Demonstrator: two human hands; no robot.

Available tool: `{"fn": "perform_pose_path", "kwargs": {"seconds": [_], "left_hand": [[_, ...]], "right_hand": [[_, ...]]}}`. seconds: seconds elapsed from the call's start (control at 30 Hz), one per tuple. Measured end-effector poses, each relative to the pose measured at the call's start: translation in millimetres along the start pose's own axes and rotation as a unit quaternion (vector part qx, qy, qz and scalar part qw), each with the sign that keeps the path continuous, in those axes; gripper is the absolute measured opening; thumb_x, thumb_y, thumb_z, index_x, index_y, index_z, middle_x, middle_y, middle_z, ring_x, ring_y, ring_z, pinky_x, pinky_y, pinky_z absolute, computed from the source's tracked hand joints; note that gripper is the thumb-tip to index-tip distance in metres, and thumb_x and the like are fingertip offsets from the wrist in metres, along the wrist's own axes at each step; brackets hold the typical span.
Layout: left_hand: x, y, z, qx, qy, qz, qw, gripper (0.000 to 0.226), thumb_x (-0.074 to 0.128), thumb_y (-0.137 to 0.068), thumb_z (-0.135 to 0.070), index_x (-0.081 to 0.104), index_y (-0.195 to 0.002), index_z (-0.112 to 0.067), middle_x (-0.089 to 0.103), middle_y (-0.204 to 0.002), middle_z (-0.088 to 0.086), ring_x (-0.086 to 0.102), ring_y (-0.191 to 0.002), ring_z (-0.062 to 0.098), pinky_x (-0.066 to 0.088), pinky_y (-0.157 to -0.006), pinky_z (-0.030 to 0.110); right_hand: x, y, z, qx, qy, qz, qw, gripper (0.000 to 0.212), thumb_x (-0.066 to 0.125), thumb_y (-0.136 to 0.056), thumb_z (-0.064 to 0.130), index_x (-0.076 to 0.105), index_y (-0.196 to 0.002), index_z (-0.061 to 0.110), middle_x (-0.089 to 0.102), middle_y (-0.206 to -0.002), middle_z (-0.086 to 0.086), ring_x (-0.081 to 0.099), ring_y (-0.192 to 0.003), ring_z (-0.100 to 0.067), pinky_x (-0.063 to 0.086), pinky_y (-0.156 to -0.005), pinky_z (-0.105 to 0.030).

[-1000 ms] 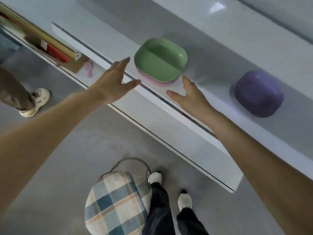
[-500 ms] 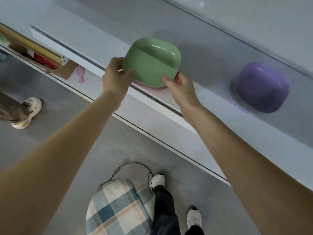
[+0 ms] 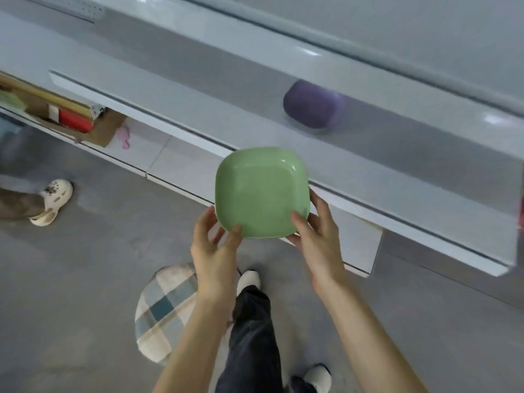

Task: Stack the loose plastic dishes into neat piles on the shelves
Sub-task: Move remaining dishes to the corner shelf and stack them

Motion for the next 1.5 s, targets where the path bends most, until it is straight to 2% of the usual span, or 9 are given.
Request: {"fn": "perform_pose_path", "kwargs": {"seconds": [0.17,0.3,0.5,0.6,0.77,0.9,1.13,1.3,1.5], "left_hand": [[74,147,40,-0.082,0.035,0.111,0.99,0.021,0.053,-0.092,-0.009,0.06,-0.111,-0.013,0.067,-0.11,0.004,0.065,-0.101,0.019,0.057,-0.081,0.028],[155,283,81,-0.122,0.036,0.232,0.964,0.021,0.055,-0.091,-0.014,0.059,-0.111,-0.016,0.069,-0.103,0.001,0.066,-0.094,0.017,0.056,-0.078,0.033],[275,500,123,-0.089,-0.115,0.472,0.87,0.039,0.06,-0.089,-0.022,0.049,-0.124,-0.01,0.062,-0.121,0.006,0.063,-0.107,0.022,0.058,-0.076,0.038],[322,583,136,-0.074,-0.162,0.55,0.816,0.04,0.059,-0.089,-0.022,0.048,-0.126,-0.009,0.061,-0.122,0.008,0.064,-0.105,0.023,0.056,-0.081,0.046],[385,677,166,-0.121,-0.174,0.597,0.774,0.035,0.052,-0.092,-0.01,0.05,-0.125,0.0,0.064,-0.116,0.016,0.067,-0.093,0.023,0.06,-0.07,0.037],[447,735,198,-0.135,-0.198,0.625,0.743,0.03,0.053,-0.091,-0.009,0.054,-0.121,-0.005,0.068,-0.107,0.011,0.07,-0.087,0.019,0.06,-0.069,0.035],[597,856,257,-0.13,-0.248,0.696,0.661,0.03,0.051,-0.092,-0.007,0.054,-0.121,-0.011,0.068,-0.106,0.009,0.069,-0.085,0.017,0.059,-0.068,0.033],[669,964,295,-0.155,-0.27,0.752,0.581,0.023,0.051,-0.093,-0.01,0.055,-0.115,-0.012,0.07,-0.104,0.009,0.07,-0.087,0.021,0.058,-0.077,0.041],[746,1089,353,-0.158,-0.322,0.785,0.504,0.03,0.051,-0.093,-0.013,0.053,-0.122,-0.007,0.068,-0.106,0.014,0.068,-0.094,0.028,0.057,-0.078,0.043]], "right_hand": [[-140,112,7,-0.005,-0.05,-0.055,0.997,0.045,0.052,-0.09,0.003,0.052,-0.126,0.03,0.068,-0.104,0.003,0.065,-0.096,-0.01,0.054,-0.068,-0.02],[-286,219,12,-0.04,-0.047,-0.17,0.984,0.048,0.045,-0.088,-0.004,0.052,-0.122,0.03,0.068,-0.104,0.005,0.065,-0.094,-0.009,0.057,-0.079,-0.033],[-489,385,27,-0.076,-0.116,-0.346,0.928,0.048,0.038,-0.089,-0.008,0.048,-0.13,0.013,0.065,-0.114,-0.008,0.065,-0.1,-0.021,0.057,-0.068,-0.023],[-559,445,34,-0.11,-0.141,-0.41,0.895,0.042,0.043,-0.091,-0.004,0.05,-0.128,0.013,0.066,-0.108,-0.003,0.067,-0.09,-0.01,0.056,-0.067,-0.021],[-648,509,41,-0.158,-0.073,-0.488,0.855,0.068,0.064,-0.087,0.02,0.029,-0.145,0.029,0.046,-0.129,0.024,0.053,-0.111,0.011,0.05,-0.091,-0.02],[-725,542,61,-0.173,0.168,-0.531,0.812,0.068,0.068,-0.076,0.044,0.037,-0.137,0.04,0.032,-0.147,0.019,0.022,-0.137,0.006,0.022,-0.111,-0.013],[-896,564,70,-0.135,0.299,-0.545,0.771,0.034,0.069,-0.07,0.046,0.073,-0.1,0.029,0.055,-0.123,0.018,0.032,-0.131,-0.001,0.031,-0.108,-0.032],[-998,609,87,-0.107,0.367,-0.609,0.695,0.034,0.066,-0.07,0.05,0.075,-0.094,0.028,0.057,-0.12,0.019,0.037,-0.132,-0.009,0.02,-0.113,-0.026],[-1123,653,76,-0.076,0.348,-0.621,0.699,0.037,0.065,-0.069,0.053,0.075,-0.092,0.026,0.069,-0.102,0.018,0.047,-0.12,0.002,0.012,-0.114,-0.019]]}}
Point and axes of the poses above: each hand's wrist, its own y-axis away from the middle knuckle, its own x-axis out of the palm, z = x × y, the point moved 8 cm from there along -y, towards the middle knuckle
